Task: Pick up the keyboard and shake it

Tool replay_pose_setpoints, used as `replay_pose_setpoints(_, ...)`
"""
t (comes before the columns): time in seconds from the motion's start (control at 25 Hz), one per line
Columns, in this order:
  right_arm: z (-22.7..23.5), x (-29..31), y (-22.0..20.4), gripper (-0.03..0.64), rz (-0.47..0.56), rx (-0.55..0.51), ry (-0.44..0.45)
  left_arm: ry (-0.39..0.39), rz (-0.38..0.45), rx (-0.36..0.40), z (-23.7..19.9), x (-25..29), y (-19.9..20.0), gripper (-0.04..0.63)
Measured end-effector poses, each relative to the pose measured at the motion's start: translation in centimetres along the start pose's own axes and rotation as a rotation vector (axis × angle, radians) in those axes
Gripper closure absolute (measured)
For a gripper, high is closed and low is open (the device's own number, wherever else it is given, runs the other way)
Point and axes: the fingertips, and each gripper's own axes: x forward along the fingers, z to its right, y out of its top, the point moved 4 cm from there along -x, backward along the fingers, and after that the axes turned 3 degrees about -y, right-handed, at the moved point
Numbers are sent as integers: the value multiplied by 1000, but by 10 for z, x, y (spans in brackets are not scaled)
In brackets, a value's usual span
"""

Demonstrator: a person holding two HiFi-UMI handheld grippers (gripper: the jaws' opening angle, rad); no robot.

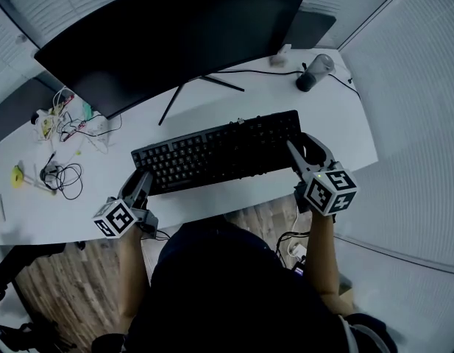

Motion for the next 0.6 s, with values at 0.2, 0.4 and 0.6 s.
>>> replay_pose_setpoints(0.2, 9, 9, -29, 417, -55, 54, -3, 33, -51, 7, -6, 1, -10, 380)
replay_pose_setpoints(0.4, 17, 22, -73, 417, -123, 141, -1, 80, -110, 36, -20, 3, -20, 380)
replay_pose_setpoints(0.6, 25, 35, -120, 417, -204, 234, -1, 116, -182, 48, -36, 8, -34, 380)
